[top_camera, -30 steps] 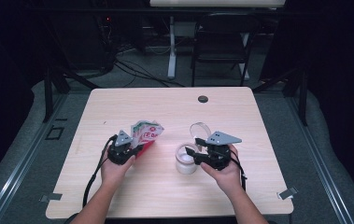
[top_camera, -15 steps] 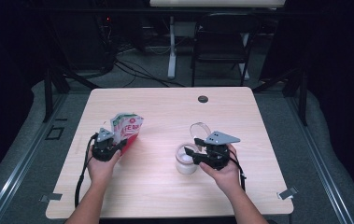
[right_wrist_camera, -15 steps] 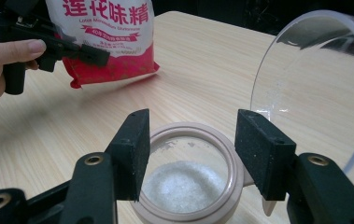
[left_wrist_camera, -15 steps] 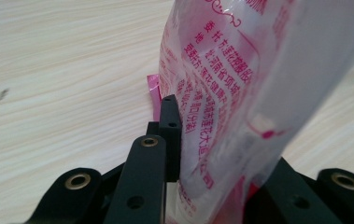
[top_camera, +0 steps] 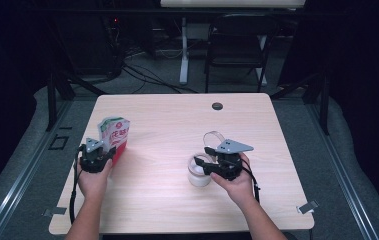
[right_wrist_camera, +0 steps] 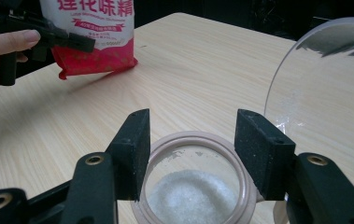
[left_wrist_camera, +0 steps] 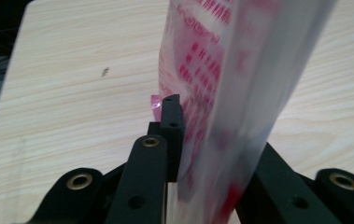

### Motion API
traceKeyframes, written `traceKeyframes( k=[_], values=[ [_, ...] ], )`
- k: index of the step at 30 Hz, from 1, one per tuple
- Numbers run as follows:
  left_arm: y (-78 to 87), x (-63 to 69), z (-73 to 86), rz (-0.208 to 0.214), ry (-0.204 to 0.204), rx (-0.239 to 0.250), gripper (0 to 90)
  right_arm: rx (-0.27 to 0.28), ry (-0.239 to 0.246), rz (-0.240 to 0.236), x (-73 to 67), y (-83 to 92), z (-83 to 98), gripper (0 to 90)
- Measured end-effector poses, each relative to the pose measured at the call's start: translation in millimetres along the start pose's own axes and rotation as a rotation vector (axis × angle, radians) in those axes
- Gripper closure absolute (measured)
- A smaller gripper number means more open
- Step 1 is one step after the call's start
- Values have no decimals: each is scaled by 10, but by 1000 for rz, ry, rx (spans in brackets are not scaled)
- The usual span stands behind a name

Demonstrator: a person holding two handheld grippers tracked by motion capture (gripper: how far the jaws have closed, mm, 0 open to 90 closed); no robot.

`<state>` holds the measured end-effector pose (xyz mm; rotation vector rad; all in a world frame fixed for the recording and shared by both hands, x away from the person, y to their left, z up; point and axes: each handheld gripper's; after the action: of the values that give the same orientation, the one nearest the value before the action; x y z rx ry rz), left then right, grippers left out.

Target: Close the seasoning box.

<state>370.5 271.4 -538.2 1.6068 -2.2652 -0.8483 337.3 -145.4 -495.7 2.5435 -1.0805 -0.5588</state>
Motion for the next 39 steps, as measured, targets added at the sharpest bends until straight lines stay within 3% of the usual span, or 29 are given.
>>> traceKeyframes(
  k=[10,15,21,25,28,39],
  values=[
    [77,-20,-2,-65,-24,14,877,4,3,-11,-22,-27,-19,459],
    [83,-18,7,-63,-29,11,878,5,1,-18,-26,-32,-25,459],
    [156,30,-20,-31,-24,66,742,1,5,-22,-37,-33,-24,461],
    [215,99,-58,5,-19,117,562,3,8,-26,-54,-38,-22,461],
    [226,160,-77,15,-44,142,475,5,14,-30,-72,-46,-20,461],
    [215,358,-137,59,-109,151,408,10,19,-34,-87,-28,-34,459]
  ],
)
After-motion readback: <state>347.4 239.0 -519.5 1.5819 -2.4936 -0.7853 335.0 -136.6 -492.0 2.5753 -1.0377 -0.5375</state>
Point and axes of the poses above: each handheld gripper's, and its own axes: y roughly backward along the jaws, z roughly out of its underside, x roughly to its right, and after that the axes turned 9 degrees about -y, right-handed
